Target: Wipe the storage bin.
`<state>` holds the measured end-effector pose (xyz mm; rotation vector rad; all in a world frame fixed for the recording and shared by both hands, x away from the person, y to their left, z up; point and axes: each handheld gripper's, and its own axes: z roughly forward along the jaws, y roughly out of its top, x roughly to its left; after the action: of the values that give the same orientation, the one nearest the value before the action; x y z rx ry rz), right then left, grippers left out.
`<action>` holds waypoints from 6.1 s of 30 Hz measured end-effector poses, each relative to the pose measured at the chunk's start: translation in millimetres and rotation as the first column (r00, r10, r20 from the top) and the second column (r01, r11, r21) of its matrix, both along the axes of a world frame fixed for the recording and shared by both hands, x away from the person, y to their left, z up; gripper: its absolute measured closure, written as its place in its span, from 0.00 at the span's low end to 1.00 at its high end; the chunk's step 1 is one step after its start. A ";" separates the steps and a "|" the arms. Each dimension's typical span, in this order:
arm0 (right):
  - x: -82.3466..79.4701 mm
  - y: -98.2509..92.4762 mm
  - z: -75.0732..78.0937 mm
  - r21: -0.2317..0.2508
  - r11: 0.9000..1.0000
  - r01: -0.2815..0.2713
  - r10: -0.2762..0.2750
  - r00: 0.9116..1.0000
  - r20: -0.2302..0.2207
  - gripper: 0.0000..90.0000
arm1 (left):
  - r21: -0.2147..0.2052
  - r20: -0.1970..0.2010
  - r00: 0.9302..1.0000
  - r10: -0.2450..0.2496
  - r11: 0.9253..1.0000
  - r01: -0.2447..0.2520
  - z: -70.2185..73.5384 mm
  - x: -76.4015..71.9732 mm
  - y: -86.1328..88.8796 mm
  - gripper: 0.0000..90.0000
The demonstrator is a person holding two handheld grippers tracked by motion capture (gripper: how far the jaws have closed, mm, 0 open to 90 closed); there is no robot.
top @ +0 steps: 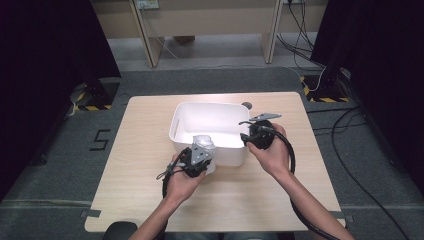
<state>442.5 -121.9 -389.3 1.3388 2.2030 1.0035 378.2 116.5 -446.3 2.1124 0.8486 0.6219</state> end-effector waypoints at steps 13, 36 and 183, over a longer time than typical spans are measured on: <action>0.0 0.3 -0.2 0.004 1.000 0.003 -0.003 1.000 0.001 0.68 | 0.006 -0.032 0.999 0.002 1.000 -0.002 -13.0 3.8 -3.5 0.91; 0.4 0.5 -0.4 0.007 1.000 0.003 -0.003 1.000 0.002 0.68 | 0.013 -0.070 0.998 -0.003 1.000 0.004 -23.7 7.9 -8.8 0.91; 1.2 1.0 -0.2 -0.001 1.000 -0.002 0.002 1.000 0.009 0.68 | 0.020 -0.079 0.995 -0.068 0.997 0.069 -28.6 9.4 -43.8 0.91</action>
<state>443.7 -121.0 -389.6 1.3292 2.1989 1.0069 387.6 72.7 -474.9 2.1891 0.8113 0.5187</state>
